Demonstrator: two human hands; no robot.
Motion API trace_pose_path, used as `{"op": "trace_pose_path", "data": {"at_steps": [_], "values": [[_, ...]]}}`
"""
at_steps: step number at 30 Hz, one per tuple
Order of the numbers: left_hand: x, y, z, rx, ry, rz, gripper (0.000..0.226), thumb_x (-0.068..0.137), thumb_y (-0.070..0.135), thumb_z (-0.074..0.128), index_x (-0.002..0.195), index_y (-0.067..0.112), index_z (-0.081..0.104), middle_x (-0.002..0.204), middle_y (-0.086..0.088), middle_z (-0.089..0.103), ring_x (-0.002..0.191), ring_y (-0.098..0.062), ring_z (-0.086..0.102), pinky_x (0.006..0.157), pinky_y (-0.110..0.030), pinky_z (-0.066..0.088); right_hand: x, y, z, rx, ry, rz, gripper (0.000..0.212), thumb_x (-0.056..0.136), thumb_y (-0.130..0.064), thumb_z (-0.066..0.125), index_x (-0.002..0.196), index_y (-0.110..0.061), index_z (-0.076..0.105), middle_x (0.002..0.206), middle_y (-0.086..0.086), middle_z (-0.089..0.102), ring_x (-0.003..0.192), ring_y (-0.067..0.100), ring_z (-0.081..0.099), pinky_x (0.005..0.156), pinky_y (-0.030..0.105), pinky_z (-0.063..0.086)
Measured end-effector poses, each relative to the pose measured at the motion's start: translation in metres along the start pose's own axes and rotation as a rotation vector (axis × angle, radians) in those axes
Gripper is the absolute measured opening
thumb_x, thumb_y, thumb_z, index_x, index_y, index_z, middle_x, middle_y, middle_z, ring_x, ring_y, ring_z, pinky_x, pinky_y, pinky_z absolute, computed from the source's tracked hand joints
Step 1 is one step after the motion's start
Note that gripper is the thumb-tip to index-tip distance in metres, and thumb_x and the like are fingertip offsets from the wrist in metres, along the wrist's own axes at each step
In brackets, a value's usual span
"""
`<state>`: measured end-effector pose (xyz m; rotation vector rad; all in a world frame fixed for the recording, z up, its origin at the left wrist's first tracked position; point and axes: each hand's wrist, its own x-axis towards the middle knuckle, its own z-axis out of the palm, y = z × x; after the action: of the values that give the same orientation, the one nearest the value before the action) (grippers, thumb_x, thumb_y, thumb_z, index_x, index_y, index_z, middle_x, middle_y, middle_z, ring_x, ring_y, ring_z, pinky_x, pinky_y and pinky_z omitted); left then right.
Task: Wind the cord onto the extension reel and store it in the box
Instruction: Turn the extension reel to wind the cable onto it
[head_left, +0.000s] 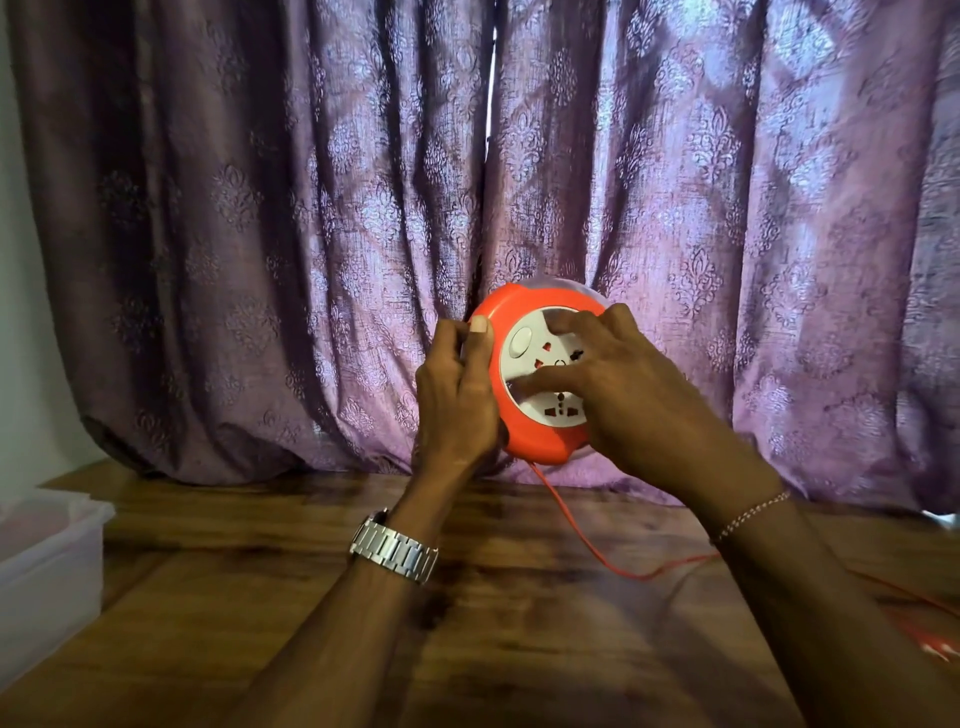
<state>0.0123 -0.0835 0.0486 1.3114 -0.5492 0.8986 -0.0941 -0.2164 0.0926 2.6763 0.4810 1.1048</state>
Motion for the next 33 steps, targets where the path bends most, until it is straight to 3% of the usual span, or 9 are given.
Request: {"op": "trace_pose_path", "data": {"at_steps": [3, 9, 15, 19, 24, 26, 28, 30, 33], "values": [[-0.001, 0.000, 0.002, -0.008, -0.003, 0.011, 0.032, 0.096, 0.054, 0.047, 0.074, 0.031, 0.050, 0.066, 0.006, 0.058, 0.065, -0.022, 0.055, 0.066, -0.055, 0.050, 0.000, 0.002, 0.001, -0.053, 0.023, 0.011, 0.048, 0.075, -0.020, 0.069, 0.114, -0.047, 0.066, 0.139, 0.007, 0.048, 0.112, 0.033, 0.040, 0.089, 0.044, 0.042], [0.001, -0.004, 0.001, 0.028, -0.006, 0.030, 0.032, 0.097, 0.055, 0.046, 0.074, 0.034, 0.051, 0.063, 0.007, 0.057, 0.061, -0.019, 0.053, 0.063, -0.053, 0.050, -0.004, 0.005, 0.007, -0.068, 0.136, 0.055, 0.058, 0.072, -0.029, 0.049, 0.123, -0.055, 0.055, 0.113, 0.008, 0.057, 0.097, 0.032, 0.048, 0.074, 0.039, 0.045], [0.002, 0.001, 0.002, 0.006, 0.010, 0.024, 0.031, 0.095, 0.055, 0.047, 0.070, 0.038, 0.049, 0.058, 0.014, 0.053, 0.058, -0.014, 0.045, 0.061, -0.048, 0.045, -0.002, -0.001, 0.012, 0.097, 0.338, 0.333, 0.069, 0.061, -0.078, 0.052, 0.125, -0.051, 0.056, 0.083, -0.003, 0.074, 0.082, 0.028, 0.067, 0.068, 0.036, 0.055], [0.002, 0.002, 0.002, 0.025, 0.009, 0.023, 0.031, 0.097, 0.053, 0.046, 0.069, 0.038, 0.049, 0.058, 0.013, 0.052, 0.059, -0.015, 0.045, 0.062, -0.052, 0.047, 0.000, -0.003, 0.013, 0.079, 0.361, 0.331, 0.076, 0.062, -0.082, 0.048, 0.127, -0.045, 0.057, 0.083, -0.001, 0.075, 0.083, 0.030, 0.068, 0.068, 0.038, 0.056], [0.001, 0.003, 0.002, 0.027, 0.015, 0.011, 0.032, 0.098, 0.049, 0.047, 0.071, 0.034, 0.048, 0.062, 0.007, 0.051, 0.062, -0.021, 0.049, 0.065, -0.055, 0.049, 0.001, 0.000, 0.011, -0.039, 0.333, 0.244, 0.061, 0.075, -0.072, 0.053, 0.123, -0.035, 0.060, 0.096, 0.004, 0.064, 0.095, 0.028, 0.051, 0.059, 0.031, 0.039], [0.000, 0.003, 0.001, 0.021, 0.016, 0.001, 0.032, 0.098, 0.049, 0.047, 0.072, 0.031, 0.048, 0.062, 0.006, 0.053, 0.062, -0.021, 0.050, 0.065, -0.054, 0.049, 0.001, 0.002, 0.006, 0.034, 0.344, 0.148, 0.040, 0.081, -0.052, 0.060, 0.113, -0.029, 0.064, 0.100, 0.003, 0.059, 0.098, 0.026, 0.047, 0.061, 0.031, 0.039], [0.000, 0.003, 0.001, 0.019, 0.021, -0.003, 0.033, 0.099, 0.048, 0.047, 0.072, 0.029, 0.047, 0.063, 0.006, 0.054, 0.063, -0.021, 0.050, 0.065, -0.054, 0.049, 0.000, 0.007, 0.004, 0.079, 0.292, 0.017, 0.021, 0.083, -0.024, 0.059, 0.103, -0.026, 0.067, 0.112, 0.004, 0.059, 0.102, 0.029, 0.045, 0.073, 0.038, 0.044], [0.000, 0.003, 0.001, 0.032, 0.020, 0.001, 0.033, 0.099, 0.048, 0.047, 0.073, 0.028, 0.047, 0.064, 0.006, 0.055, 0.063, -0.021, 0.051, 0.065, -0.053, 0.049, -0.001, 0.008, 0.003, 0.075, 0.170, -0.048, 0.036, 0.075, -0.010, 0.052, 0.099, -0.030, 0.069, 0.130, 0.007, 0.054, 0.108, 0.033, 0.042, 0.081, 0.038, 0.042], [-0.002, 0.003, 0.001, 0.027, 0.014, 0.006, 0.033, 0.099, 0.048, 0.047, 0.077, 0.024, 0.049, 0.066, 0.005, 0.057, 0.064, -0.019, 0.053, 0.065, -0.051, 0.050, -0.002, 0.006, 0.001, 0.036, 0.053, -0.035, 0.056, 0.066, -0.001, 0.065, 0.105, -0.040, 0.069, 0.138, 0.004, 0.047, 0.114, 0.031, 0.039, 0.076, 0.030, 0.033]]}}
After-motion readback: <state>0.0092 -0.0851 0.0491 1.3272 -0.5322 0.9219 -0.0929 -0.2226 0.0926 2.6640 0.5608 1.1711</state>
